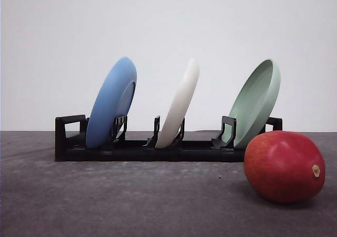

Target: Place pomegranate in white plate

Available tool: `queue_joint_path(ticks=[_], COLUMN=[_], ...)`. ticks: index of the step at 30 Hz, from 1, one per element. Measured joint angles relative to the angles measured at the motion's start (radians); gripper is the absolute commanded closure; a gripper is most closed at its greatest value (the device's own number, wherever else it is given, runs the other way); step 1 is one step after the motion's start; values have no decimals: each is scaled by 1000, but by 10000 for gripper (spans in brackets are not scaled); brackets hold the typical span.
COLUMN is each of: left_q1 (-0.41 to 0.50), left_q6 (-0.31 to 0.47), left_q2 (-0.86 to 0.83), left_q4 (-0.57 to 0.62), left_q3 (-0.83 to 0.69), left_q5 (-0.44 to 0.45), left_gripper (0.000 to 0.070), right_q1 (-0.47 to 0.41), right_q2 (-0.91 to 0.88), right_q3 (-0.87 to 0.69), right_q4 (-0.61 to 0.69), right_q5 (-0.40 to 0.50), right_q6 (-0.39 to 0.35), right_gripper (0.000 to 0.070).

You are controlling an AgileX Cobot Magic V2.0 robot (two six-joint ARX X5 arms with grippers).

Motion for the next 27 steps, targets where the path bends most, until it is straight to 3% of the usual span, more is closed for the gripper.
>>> queue_joint_path(ticks=[12,16,20,24,27], left_q1=[0,0,0,0,0], left_q6=[-316,-351,-368,-378,-378], left_q2=[0,0,0,4,22], left_q4=[3,67,142,97,21], left_q3=[0,-2,13,110,223], left_q5=[0,0,0,0,0], left_gripper=[684,688,688,688,688], right_q1=[0,0,0,0,0], right_q2=[0,0,0,0,5], right_q3=[0,0,15,109,216], right_q4=[46,106,161,74,-63], right_q5=[0,3,3,3,3], right_q6=[12,69,175,262,297], right_gripper=[670,693,693,694,694])
